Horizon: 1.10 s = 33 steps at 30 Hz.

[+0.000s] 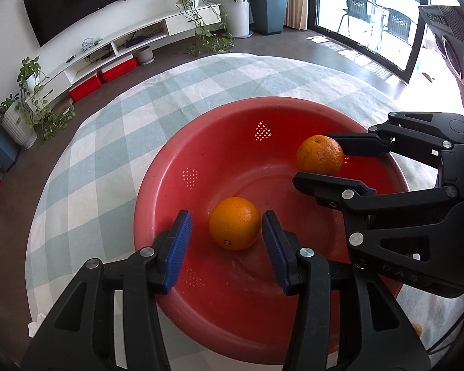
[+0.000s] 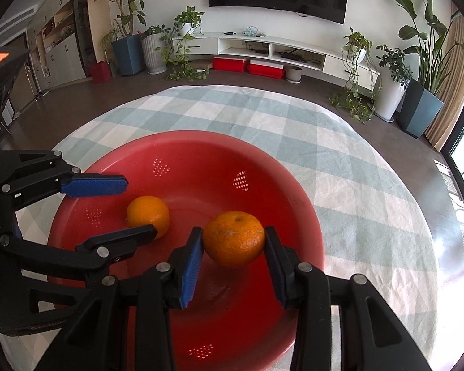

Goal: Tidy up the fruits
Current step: 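Withdraw both tools from the bowl back toward the fruit cluster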

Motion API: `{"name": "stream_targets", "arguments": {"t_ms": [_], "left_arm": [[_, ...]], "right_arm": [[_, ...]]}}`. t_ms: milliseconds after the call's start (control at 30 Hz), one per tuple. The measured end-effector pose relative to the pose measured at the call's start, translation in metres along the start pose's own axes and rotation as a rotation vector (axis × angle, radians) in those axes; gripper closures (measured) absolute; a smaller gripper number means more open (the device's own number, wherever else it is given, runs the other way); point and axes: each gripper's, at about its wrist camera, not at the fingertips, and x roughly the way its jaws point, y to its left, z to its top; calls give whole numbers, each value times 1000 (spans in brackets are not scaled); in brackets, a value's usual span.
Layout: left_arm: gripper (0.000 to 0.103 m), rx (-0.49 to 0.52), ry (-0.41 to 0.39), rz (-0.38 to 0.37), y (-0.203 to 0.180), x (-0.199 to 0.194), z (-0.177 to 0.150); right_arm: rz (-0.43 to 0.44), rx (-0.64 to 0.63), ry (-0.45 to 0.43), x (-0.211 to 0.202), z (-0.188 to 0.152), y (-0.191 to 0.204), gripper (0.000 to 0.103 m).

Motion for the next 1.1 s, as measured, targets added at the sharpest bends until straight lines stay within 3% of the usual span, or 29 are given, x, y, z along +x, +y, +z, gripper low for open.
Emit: {"name": "stream_targets", "arguments": {"t_ms": [233, 367, 467, 600, 767, 933, 1100], "left_arm": [[54, -27, -24, 17, 3, -17, -6], [37, -48, -59, 14, 5, -40, -14], [35, -71, -88, 22, 5, -62, -24], [35, -122, -124, -15, 3, -94, -51], [35, -109, -112, -41, -19, -126, -103], [35, -84, -97, -74, -51, -146, -147], [35, -68, -74, -81, -79, -147, -174]], "right_arm": [[44, 26, -15, -7, 0, -1, 48], [68, 49, -36, -13, 1, -2, 37], [89, 58, -59, -21, 1, -2, 36], [102, 76, -96, -39, 0, -3, 36], [102, 54, -178, -88, -6, 6, 35], [116, 101, -256, -141, -37, 11, 26], [79, 196, -239, -167, -90, 8, 25]]}}
